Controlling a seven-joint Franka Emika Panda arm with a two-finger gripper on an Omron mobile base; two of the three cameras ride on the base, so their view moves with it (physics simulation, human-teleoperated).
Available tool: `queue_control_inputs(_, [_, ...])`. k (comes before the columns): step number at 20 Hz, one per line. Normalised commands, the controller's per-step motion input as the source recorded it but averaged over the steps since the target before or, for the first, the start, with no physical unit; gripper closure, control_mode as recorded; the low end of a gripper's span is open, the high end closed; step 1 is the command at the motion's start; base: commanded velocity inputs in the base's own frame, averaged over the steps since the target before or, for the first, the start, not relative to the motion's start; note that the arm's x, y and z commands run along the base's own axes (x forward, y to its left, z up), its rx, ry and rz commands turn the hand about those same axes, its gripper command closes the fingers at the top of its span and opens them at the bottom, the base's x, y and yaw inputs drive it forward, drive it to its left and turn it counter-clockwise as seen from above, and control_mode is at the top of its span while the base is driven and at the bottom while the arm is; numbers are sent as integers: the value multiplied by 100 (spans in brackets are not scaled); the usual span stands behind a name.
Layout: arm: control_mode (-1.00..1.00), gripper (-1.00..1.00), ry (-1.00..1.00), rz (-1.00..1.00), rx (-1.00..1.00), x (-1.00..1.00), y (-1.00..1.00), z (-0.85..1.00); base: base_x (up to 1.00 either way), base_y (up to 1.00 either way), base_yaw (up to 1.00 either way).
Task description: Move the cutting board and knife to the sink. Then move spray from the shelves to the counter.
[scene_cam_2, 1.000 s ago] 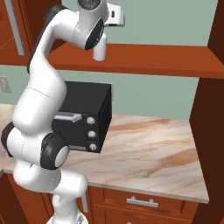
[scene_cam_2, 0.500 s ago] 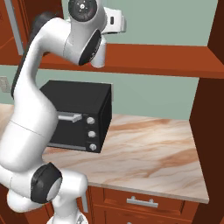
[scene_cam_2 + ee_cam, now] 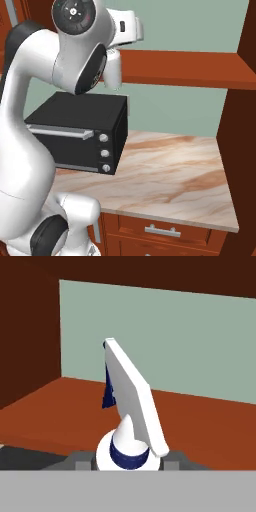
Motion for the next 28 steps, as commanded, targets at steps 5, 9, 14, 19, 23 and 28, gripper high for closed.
queue_control_inputs(5, [-100, 100, 8, 1, -19, -63, -41, -69, 0, 0, 0])
queue_control_inputs(9, [-100, 100, 18, 0, -17, -37, -21, -89, 0, 0, 0])
queue_control_inputs(14, [-100, 100, 21, 0, 0, -18, -5, -82, 0, 0, 0])
queue_control_inputs(19, [-100, 100, 9, 7, 2, 34, -10, -47, 0, 0, 0])
queue_control_inputs(23, [-100, 100, 4, 15, 12, 48, -35, -56, 0, 0, 0])
queue_control_inputs(28, [-100, 100, 9, 14, 12, 30, -25, -61, 0, 0, 0])
